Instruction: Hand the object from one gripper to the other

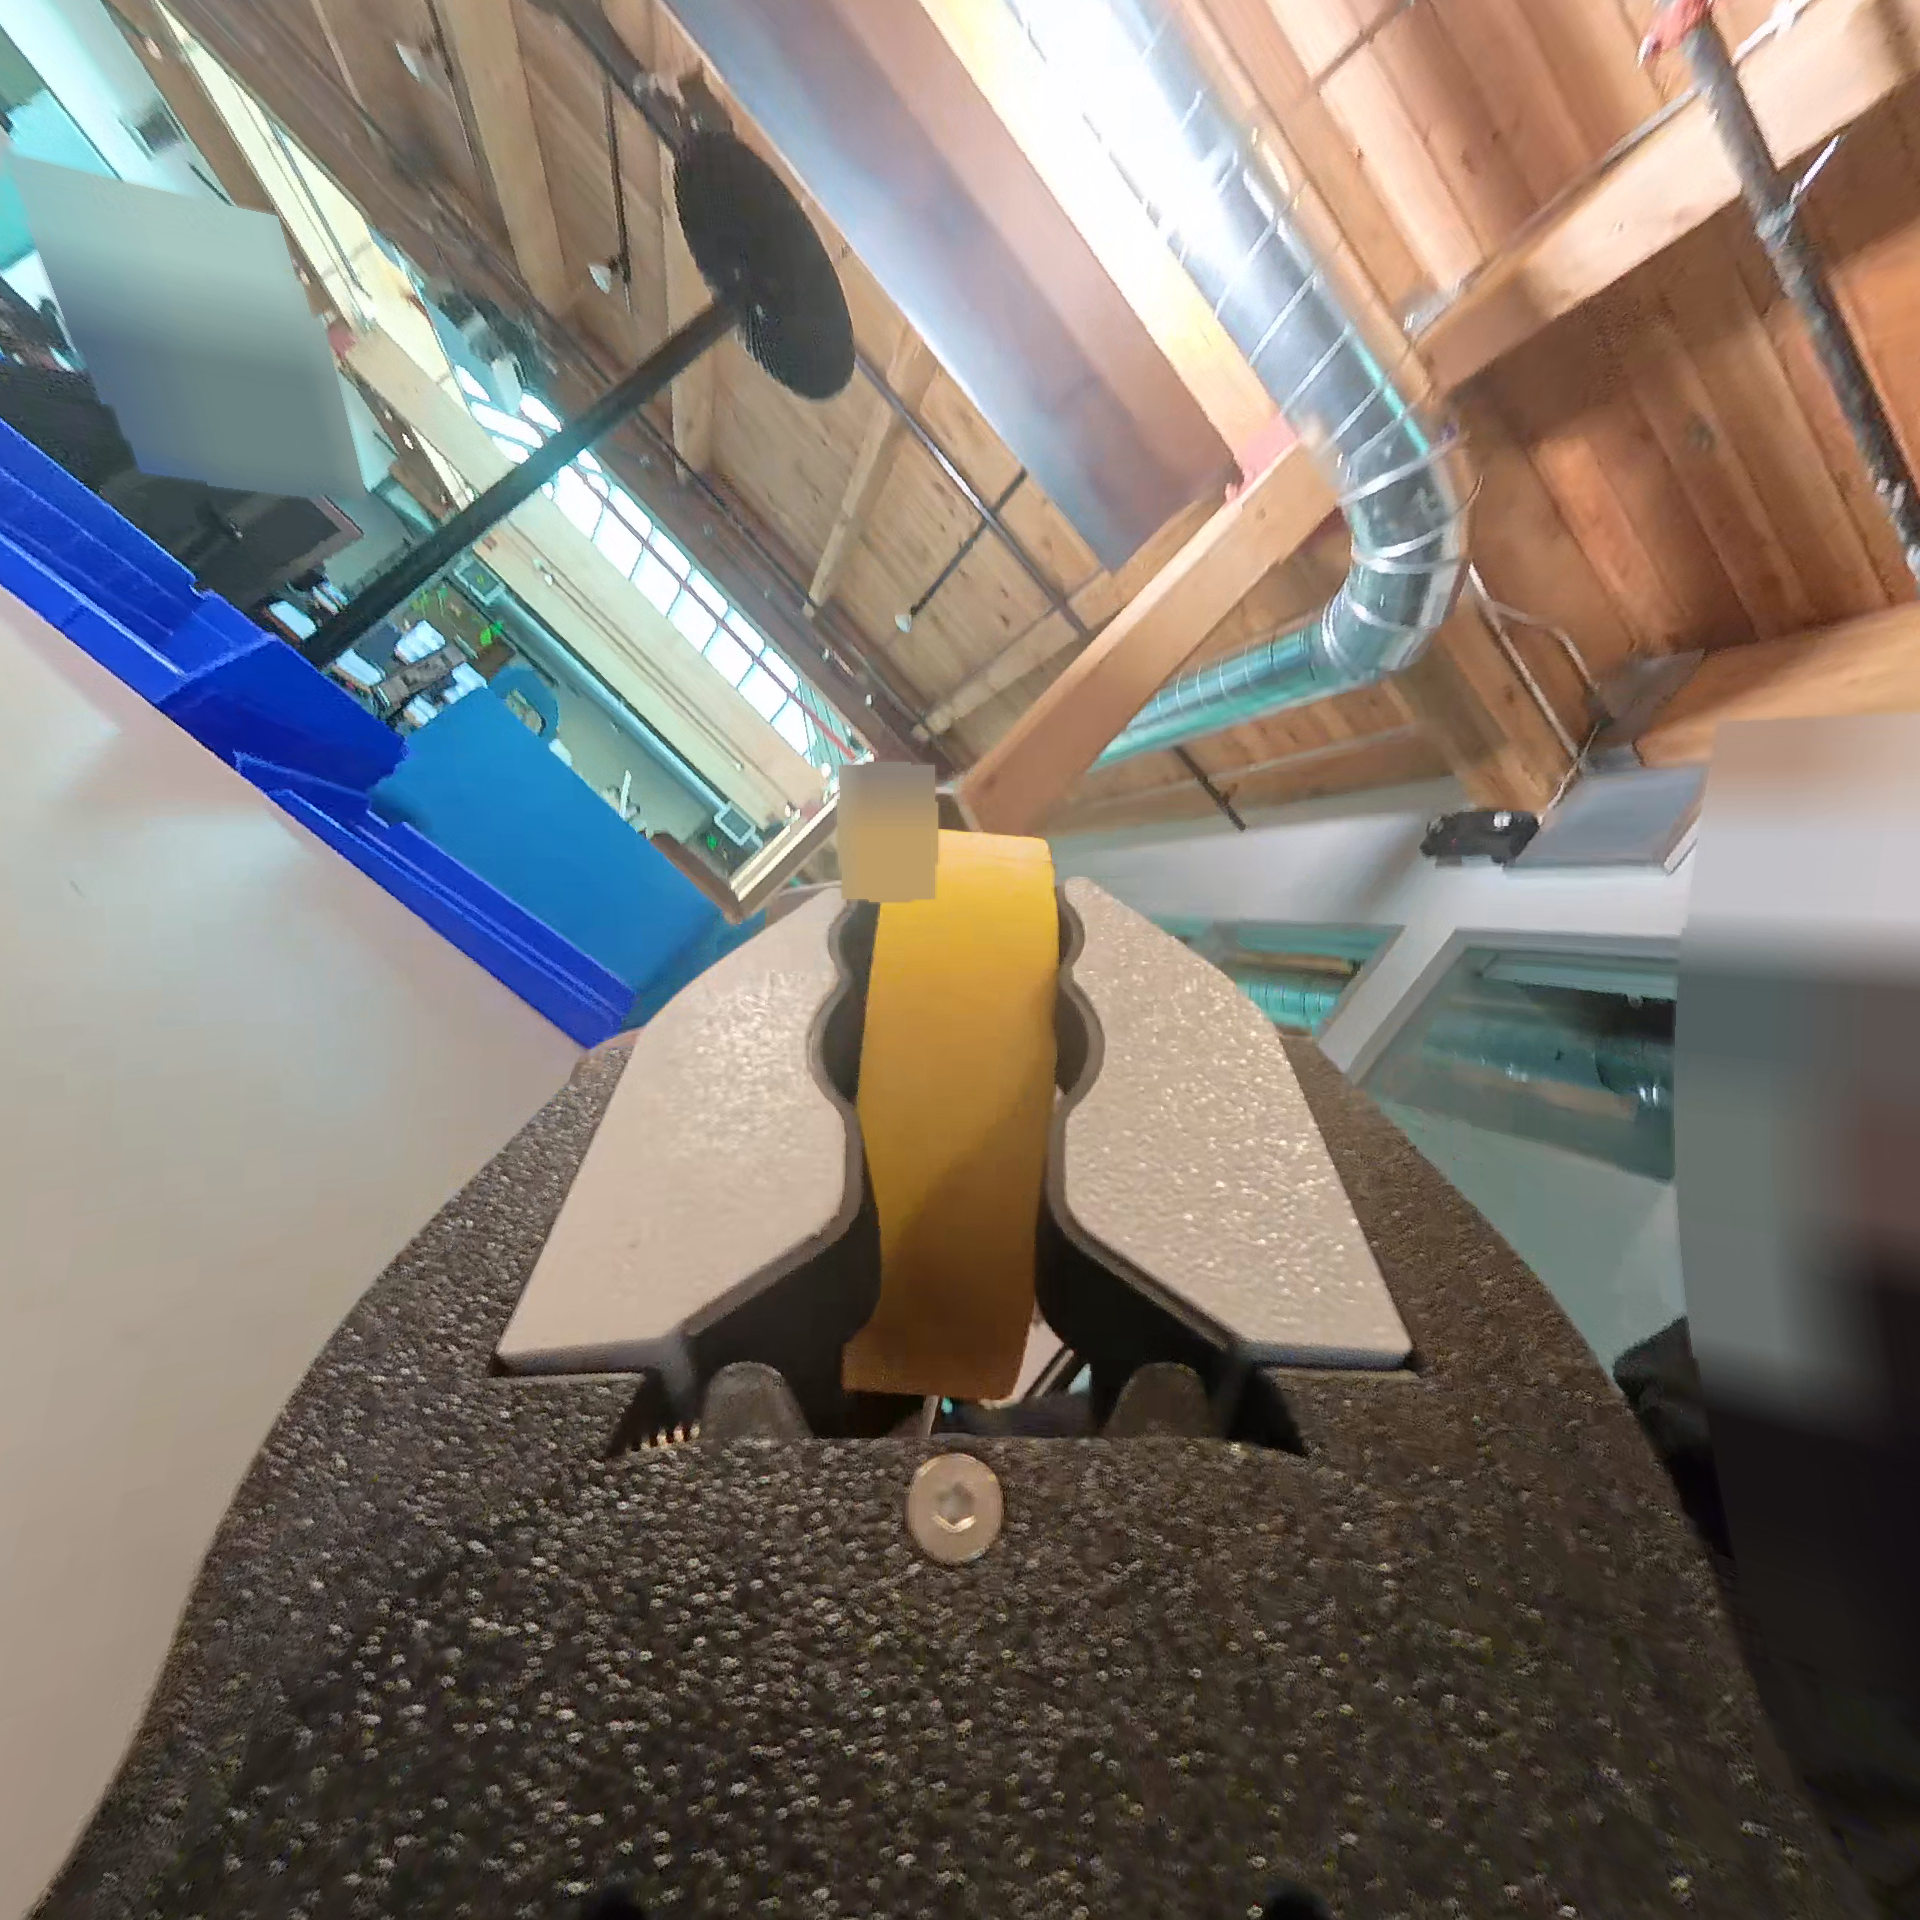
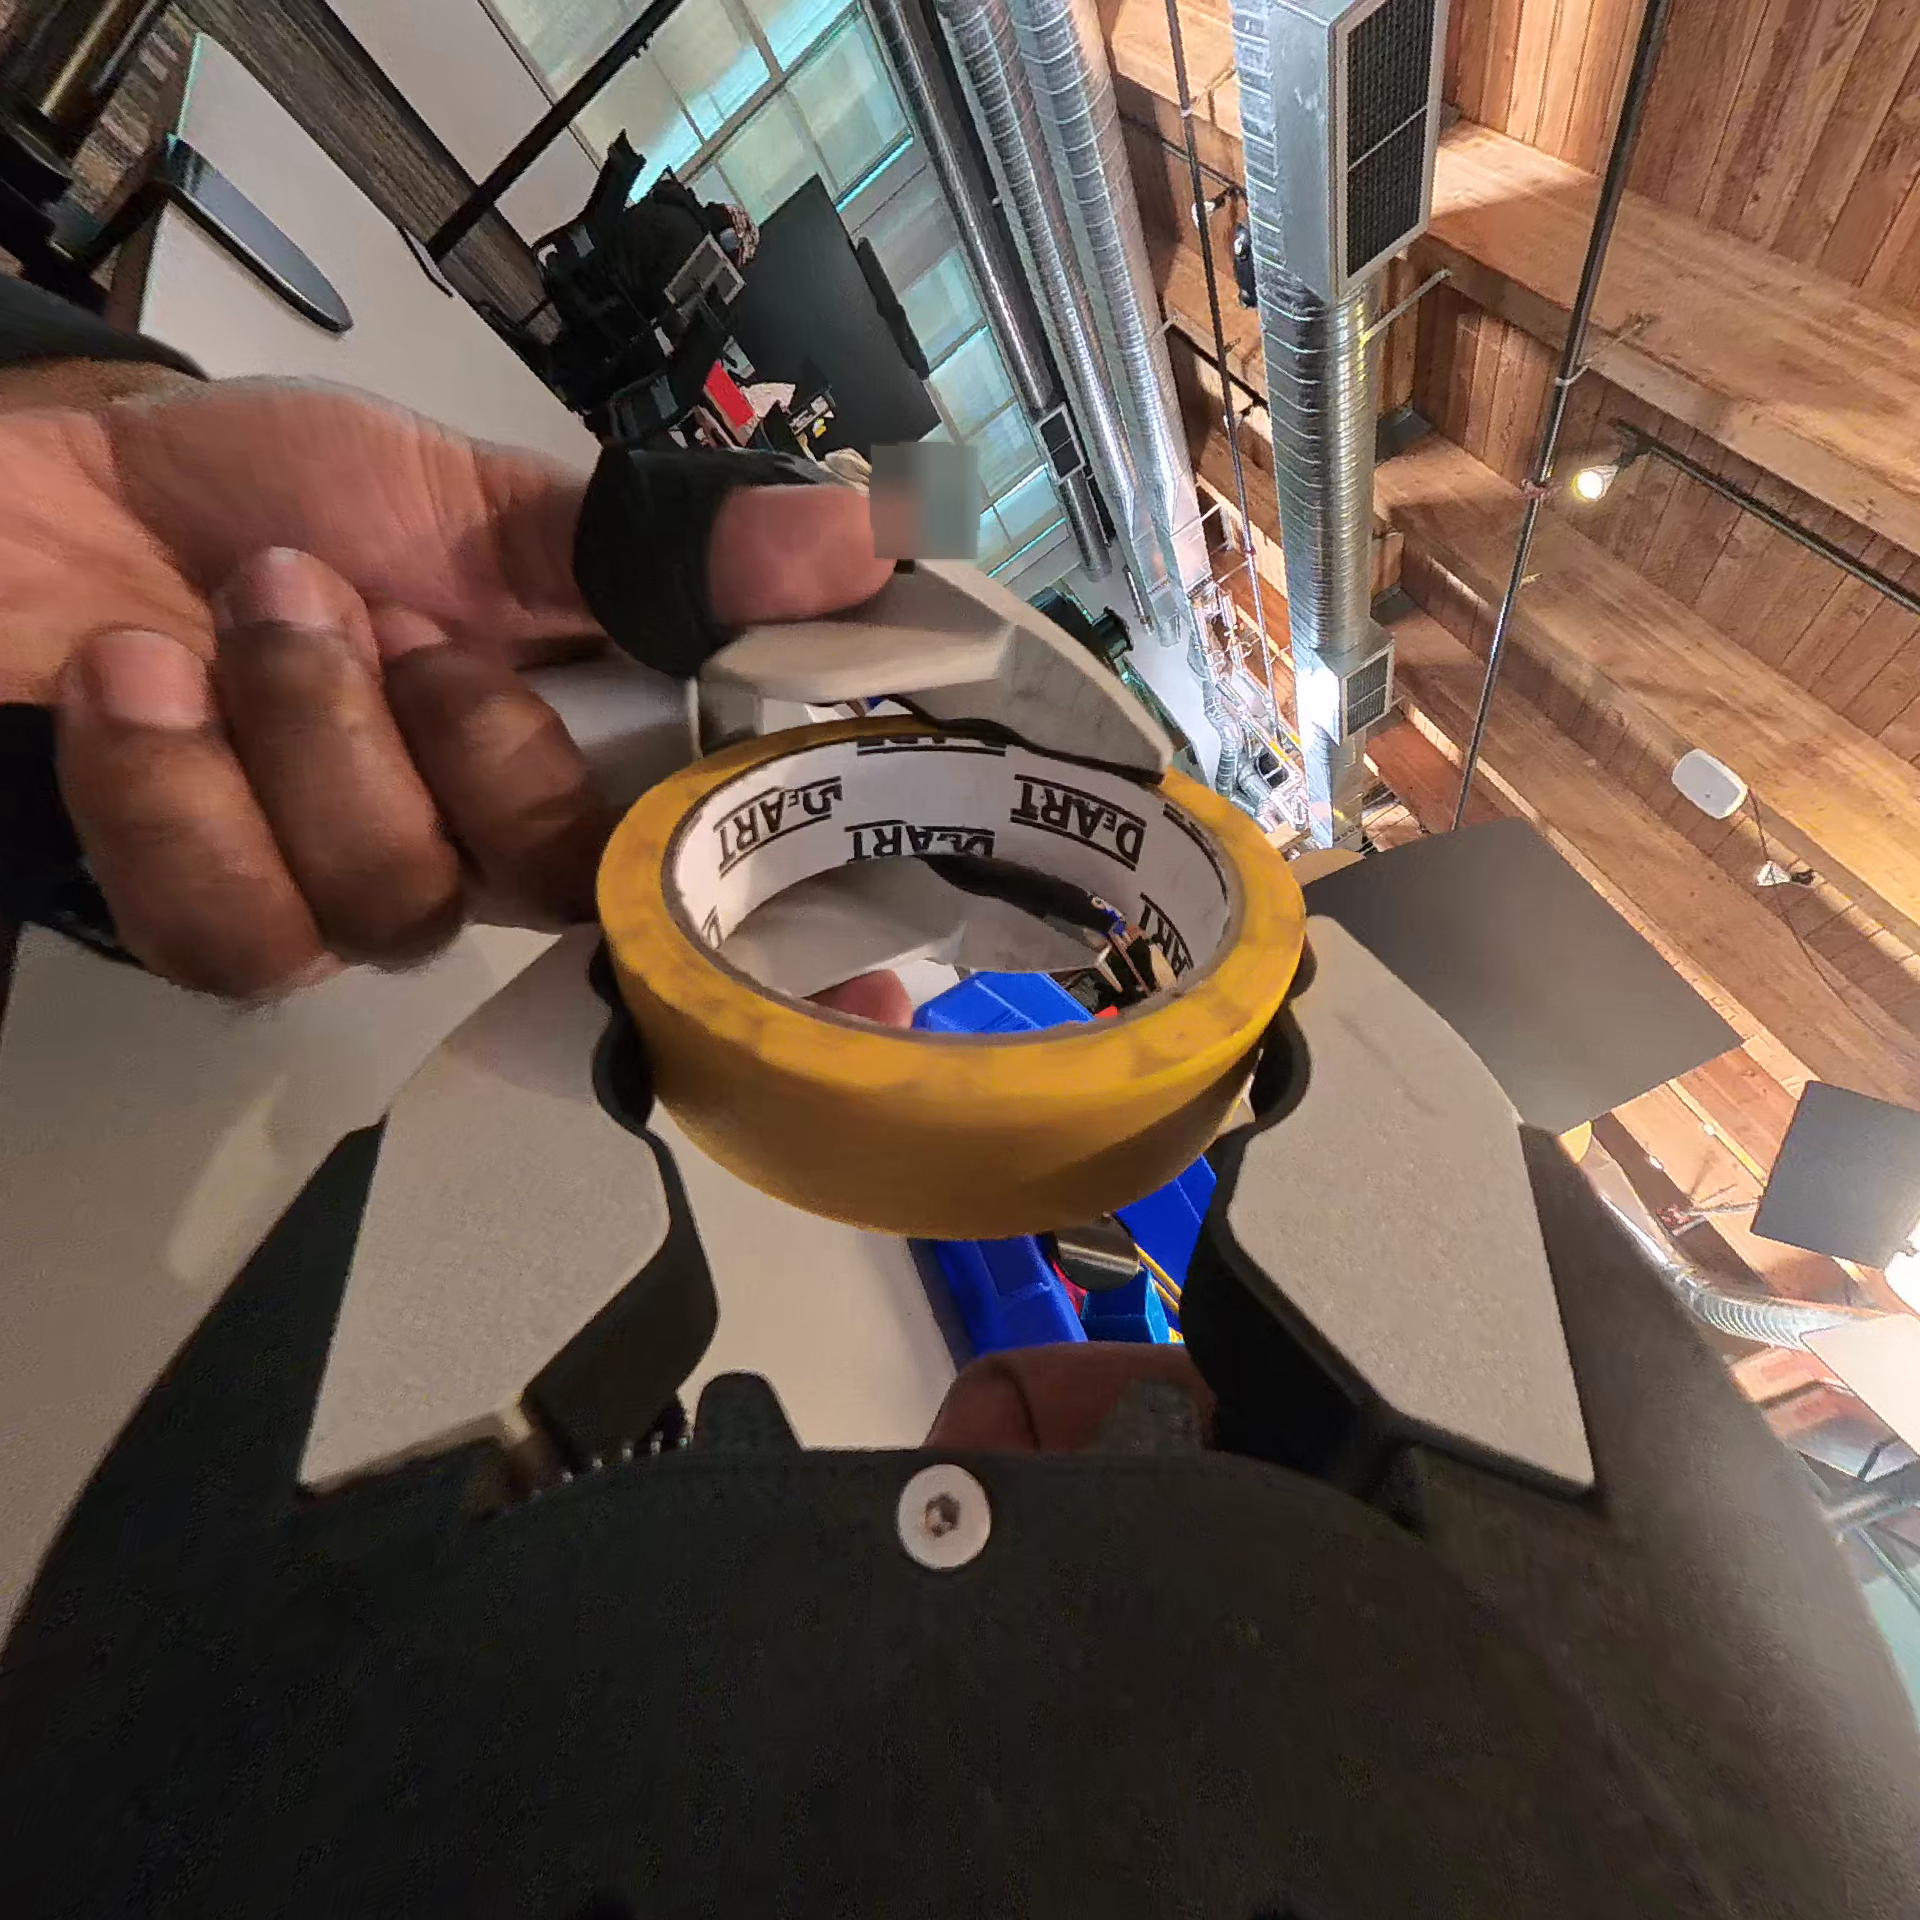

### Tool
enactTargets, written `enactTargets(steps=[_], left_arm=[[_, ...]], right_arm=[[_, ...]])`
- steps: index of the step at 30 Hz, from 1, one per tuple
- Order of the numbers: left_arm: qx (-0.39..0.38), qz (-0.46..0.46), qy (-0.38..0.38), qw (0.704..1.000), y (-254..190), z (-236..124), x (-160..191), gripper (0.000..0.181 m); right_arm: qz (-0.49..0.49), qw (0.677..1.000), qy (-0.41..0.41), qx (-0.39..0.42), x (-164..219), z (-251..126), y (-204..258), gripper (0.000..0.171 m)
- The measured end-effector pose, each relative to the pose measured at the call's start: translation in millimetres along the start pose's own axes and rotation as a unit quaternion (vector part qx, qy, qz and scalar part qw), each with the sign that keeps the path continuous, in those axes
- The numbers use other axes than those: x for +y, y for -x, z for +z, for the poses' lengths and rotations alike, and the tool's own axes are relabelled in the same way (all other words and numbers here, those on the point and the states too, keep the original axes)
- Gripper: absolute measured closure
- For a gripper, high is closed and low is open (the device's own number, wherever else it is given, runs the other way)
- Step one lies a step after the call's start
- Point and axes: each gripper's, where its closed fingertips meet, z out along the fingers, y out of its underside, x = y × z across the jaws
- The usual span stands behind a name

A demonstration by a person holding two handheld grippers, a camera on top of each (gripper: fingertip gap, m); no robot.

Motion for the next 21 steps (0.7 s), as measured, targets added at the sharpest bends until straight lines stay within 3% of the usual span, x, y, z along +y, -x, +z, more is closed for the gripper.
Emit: enactTargets(steps=[8,13,21], left_arm=[[0.007,0.003,0.069,0.998,-0.6,-1.5,12.9,0.148],[0.01,0.02,0.112,0.993,-0.5,1.4,30.2,0.148],[0.023,0.016,0.123,0.992,-3.7,1.1,33.4,0.148]], right_arm=[[0.013,1.0,-0.014,-0.015,-5.3,-1.6,4.3,0.053],[0.031,0.999,-0.012,-0.013,-8.2,0.4,3.1,0.038],[0.017,1.0,-0.016,-0.013,-12.0,-1.6,4.2,0.036]])
